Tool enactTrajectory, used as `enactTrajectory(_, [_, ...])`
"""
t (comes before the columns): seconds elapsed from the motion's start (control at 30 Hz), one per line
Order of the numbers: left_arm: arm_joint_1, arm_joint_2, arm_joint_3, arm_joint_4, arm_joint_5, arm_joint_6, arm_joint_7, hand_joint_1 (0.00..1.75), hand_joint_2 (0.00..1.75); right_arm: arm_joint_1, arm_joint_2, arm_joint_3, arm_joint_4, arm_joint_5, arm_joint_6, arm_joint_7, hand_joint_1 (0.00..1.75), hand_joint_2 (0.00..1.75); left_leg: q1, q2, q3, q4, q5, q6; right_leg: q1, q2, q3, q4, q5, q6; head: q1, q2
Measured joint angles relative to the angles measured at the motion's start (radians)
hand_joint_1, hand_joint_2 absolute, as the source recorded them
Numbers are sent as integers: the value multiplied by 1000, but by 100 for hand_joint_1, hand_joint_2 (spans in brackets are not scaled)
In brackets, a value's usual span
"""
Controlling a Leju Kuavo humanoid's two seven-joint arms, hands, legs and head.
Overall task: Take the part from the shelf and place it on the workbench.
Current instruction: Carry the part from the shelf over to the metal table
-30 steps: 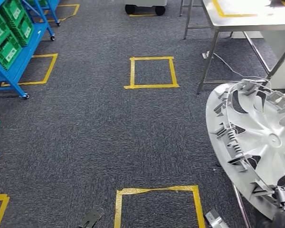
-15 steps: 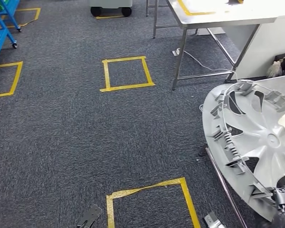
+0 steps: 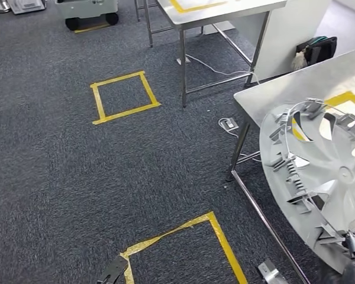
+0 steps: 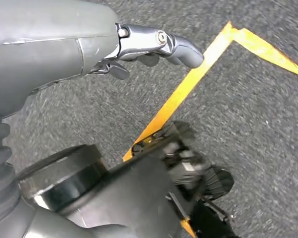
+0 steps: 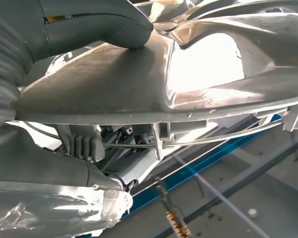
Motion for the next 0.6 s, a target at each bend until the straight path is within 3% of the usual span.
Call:
enactTrajectory(0.07, [5, 0, 1, 0, 0, 0, 0, 0, 175, -2, 0, 0, 0, 0, 0, 0, 175, 175, 0, -19, -65, 119, -36, 1, 1, 29, -1, 0, 1, -3, -2, 0])
enactTrajectory(0.1, [7, 0, 1, 0, 0, 0, 0, 0, 175, -2, 0, 0, 0, 0, 0, 0, 175, 175, -1, -22, -77, 131, -25, 3, 1, 44, -1, 0, 1, -4, -2, 0])
enactTrajectory(0.17, [7, 1, 2, 0, 0, 0, 0, 0, 175, -1, 0, 0, 0, 0, 0, 0, 175, 175, -1, -36, -46, 44, 46, 9, 0, 75, 0, 0, 2, -2, -2, 0])
enactTrajectory(0.23, [6, 2, 4, 0, 0, 1, 0, 0, 175, -2, 0, 0, 0, 0, 0, 0, 175, 175, 3, -85, 11, -92, 107, 14, 0, 101, -2, 3, 3, 4, -1, 0])
enactTrajectory(0.3, [5, 2, 6, 0, 0, 1, 0, 0, 175, -3, 0, -1, 0, 0, 0, 0, 175, 175, 5, -117, 37, -156, 119, 17, -2, 124, -9, 3, 6, 15, -1, 0])
enactTrajectory(0.37, [3, 1, 8, 0, 0, 1, 0, 0, 175, 0, 0, -1, 0, 0, 0, 1, 175, 175, 4, -99, 40, -164, 120, 24, -6, 139, -19, -1, 11, 29, -1, 0])
enactTrajectory(0.43, [1, 0, 9, 0, 0, 1, 0, 0, 175, 2, 1, -1, -1, 0, 0, 2, 175, 175, 5, -73, 44, -172, 124, 36, -4, 90, -41, 30, -10, 37, 3, 0])
enactTrajectory(0.5, [2, 0, 10, 0, 0, 1, 0, 0, 175, 0, 1, 0, -1, 0, 0, 2, 175, 175, 3, -45, 47, -175, 124, 44, -1, 19, -93, 140, -75, 44, 6, 0])
enactTrajectory(0.57, [6, 1, 10, 0, 0, 1, 0, 0, 175, -3, 1, 0, -1, 0, 0, 2, 175, 175, 1, -13, 48, -174, 121, 46, -2, -1, -151, 263, -129, 52, 6, 0])
enactTrajectory(0.6, [7, 2, 11, 0, 0, 1, 0, 0, 175, -3, 1, -1, 0, 0, 0, 2, 175, 175, 1, 1, 49, -174, 120, 46, -3, -4, -158, 284, -130, 54, 6, 0])
